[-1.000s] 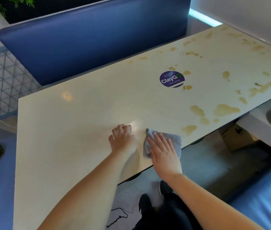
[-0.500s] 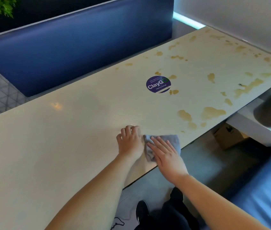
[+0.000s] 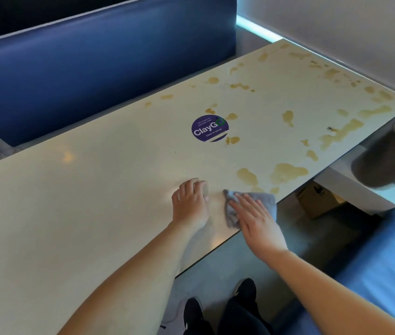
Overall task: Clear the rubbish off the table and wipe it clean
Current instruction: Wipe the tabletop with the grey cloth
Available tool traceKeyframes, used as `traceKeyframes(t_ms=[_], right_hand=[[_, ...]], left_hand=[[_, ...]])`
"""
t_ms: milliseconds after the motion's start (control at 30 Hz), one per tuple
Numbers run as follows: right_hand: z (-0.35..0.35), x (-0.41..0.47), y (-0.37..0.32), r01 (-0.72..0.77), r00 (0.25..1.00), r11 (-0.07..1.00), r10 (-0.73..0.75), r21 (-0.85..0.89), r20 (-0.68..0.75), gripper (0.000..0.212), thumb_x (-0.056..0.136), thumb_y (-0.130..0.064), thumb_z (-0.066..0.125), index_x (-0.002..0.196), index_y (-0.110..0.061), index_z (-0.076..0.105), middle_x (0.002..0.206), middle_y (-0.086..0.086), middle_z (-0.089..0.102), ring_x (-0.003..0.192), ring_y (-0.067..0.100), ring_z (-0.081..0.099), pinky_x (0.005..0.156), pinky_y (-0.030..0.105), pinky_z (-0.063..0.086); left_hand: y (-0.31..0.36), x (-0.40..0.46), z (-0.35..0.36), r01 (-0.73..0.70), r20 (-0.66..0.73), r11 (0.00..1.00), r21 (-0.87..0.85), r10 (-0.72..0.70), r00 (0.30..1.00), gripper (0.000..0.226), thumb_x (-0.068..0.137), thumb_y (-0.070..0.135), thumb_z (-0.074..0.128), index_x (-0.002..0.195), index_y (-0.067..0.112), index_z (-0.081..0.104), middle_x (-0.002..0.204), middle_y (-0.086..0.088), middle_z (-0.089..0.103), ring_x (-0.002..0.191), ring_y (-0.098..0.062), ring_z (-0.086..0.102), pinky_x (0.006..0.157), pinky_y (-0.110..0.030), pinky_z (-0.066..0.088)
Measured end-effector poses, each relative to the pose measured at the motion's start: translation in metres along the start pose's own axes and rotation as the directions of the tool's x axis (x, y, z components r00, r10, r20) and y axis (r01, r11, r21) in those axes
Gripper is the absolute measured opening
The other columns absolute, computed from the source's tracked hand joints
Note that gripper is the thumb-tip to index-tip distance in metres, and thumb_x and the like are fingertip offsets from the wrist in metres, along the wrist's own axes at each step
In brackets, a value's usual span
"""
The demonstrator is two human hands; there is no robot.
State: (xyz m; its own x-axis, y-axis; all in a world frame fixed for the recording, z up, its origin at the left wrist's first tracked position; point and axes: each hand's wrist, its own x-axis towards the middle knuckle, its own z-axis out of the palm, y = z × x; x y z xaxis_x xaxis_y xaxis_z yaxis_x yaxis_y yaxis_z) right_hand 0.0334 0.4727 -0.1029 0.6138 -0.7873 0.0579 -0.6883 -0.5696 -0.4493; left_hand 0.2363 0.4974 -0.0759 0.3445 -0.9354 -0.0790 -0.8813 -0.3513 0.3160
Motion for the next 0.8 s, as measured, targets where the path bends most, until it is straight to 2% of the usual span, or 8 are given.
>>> traceKeyframes(t_ms=[67,167,200,300,367,500,567,800], right_hand=[[-0.011,0.020,0.020,-0.128,0.991,0.992,0.128,-0.012,-0.032,0.048,0.104,-0.020,0.038,0.151,-0.029,0.034,0.159,-0.009,0.025,0.149,0.008,0.011,0.119,0.023,-0.004],[-0.010,0.039,0.010,-0.200,0.978,0.980,0.199,0.001,-0.056,0.050,0.103,-0.019,0.037,0.153,-0.025,0.030,0.160,-0.006,0.020,0.150,0.012,0.008,0.119,0.026,-0.005],[-0.007,0.036,0.005,-0.182,0.982,0.983,0.182,0.002,-0.051,0.050,0.102,-0.019,0.039,0.152,-0.024,0.033,0.160,-0.006,0.022,0.149,0.012,0.010,0.120,0.027,-0.003],[-0.007,0.011,0.008,0.023,1.000,1.000,-0.023,-0.009,-0.005,0.045,0.100,-0.023,0.037,0.144,-0.025,0.047,0.154,-0.009,0.035,0.146,0.010,0.022,0.121,0.029,0.006],[-0.015,0.015,0.027,0.070,0.997,0.997,-0.069,-0.029,0.036,0.046,0.099,-0.024,0.035,0.143,-0.026,0.048,0.153,-0.008,0.037,0.146,0.009,0.022,0.121,0.028,0.006],[-0.026,0.067,0.041,-0.150,0.988,0.988,0.150,-0.025,-0.027,0.051,0.102,-0.018,0.037,0.152,-0.027,0.031,0.160,-0.007,0.023,0.150,0.012,0.010,0.119,0.026,-0.005],[-0.022,0.084,0.033,-0.188,0.982,0.982,0.188,-0.015,-0.029,0.054,0.101,-0.016,0.038,0.153,-0.025,0.027,0.161,-0.007,0.019,0.150,0.013,0.007,0.119,0.028,-0.007],[-0.024,0.046,0.049,0.077,0.997,0.997,-0.077,-0.019,0.028,0.046,0.099,-0.024,0.033,0.140,-0.024,0.052,0.151,-0.008,0.042,0.145,0.012,0.028,0.121,0.030,0.009]], left_hand=[[0.007,0.005,0.003,0.002,0.009,1.000,-0.006,-0.002,1.000,0.043,0.101,0.026,0.040,0.143,0.031,0.033,0.150,0.011,0.025,0.140,-0.011,0.018,0.111,-0.033,0.017],[0.014,0.013,0.005,0.027,0.000,1.000,-0.004,-0.027,1.000,0.043,0.101,0.029,0.040,0.143,0.031,0.033,0.151,0.012,0.024,0.140,-0.011,0.017,0.112,-0.034,0.018],[0.017,0.016,0.007,0.039,-0.003,0.999,-0.003,-0.039,0.999,0.043,0.101,0.031,0.041,0.143,0.031,0.033,0.152,0.012,0.024,0.140,-0.011,0.017,0.112,-0.035,0.018],[0.029,0.027,0.010,0.062,-0.008,0.998,0.021,-0.061,0.998,0.045,0.101,0.036,0.041,0.145,0.030,0.031,0.153,0.010,0.023,0.141,-0.012,0.017,0.113,-0.037,0.020],[0.036,0.033,0.012,0.092,-0.008,0.995,0.041,-0.091,0.996,0.047,0.100,0.039,0.041,0.145,0.030,0.030,0.154,0.009,0.022,0.142,-0.013,0.017,0.113,-0.037,0.020],[0.040,0.035,0.017,0.152,0.002,0.987,0.052,-0.152,0.988,0.046,0.099,0.039,0.042,0.143,0.031,0.029,0.154,0.011,0.019,0.142,-0.013,0.014,0.114,-0.036,0.015],[0.042,0.037,0.016,0.176,0.003,0.983,0.048,-0.177,0.984,0.045,0.099,0.038,0.042,0.142,0.032,0.030,0.153,0.011,0.019,0.141,-0.013,0.014,0.114,-0.037,0.015],[0.043,0.038,0.011,0.207,0.024,0.977,0.058,-0.209,0.978,0.044,0.098,0.038,0.039,0.141,0.035,0.031,0.151,0.014,0.020,0.137,-0.012,0.015,0.108,-0.035,0.017]])
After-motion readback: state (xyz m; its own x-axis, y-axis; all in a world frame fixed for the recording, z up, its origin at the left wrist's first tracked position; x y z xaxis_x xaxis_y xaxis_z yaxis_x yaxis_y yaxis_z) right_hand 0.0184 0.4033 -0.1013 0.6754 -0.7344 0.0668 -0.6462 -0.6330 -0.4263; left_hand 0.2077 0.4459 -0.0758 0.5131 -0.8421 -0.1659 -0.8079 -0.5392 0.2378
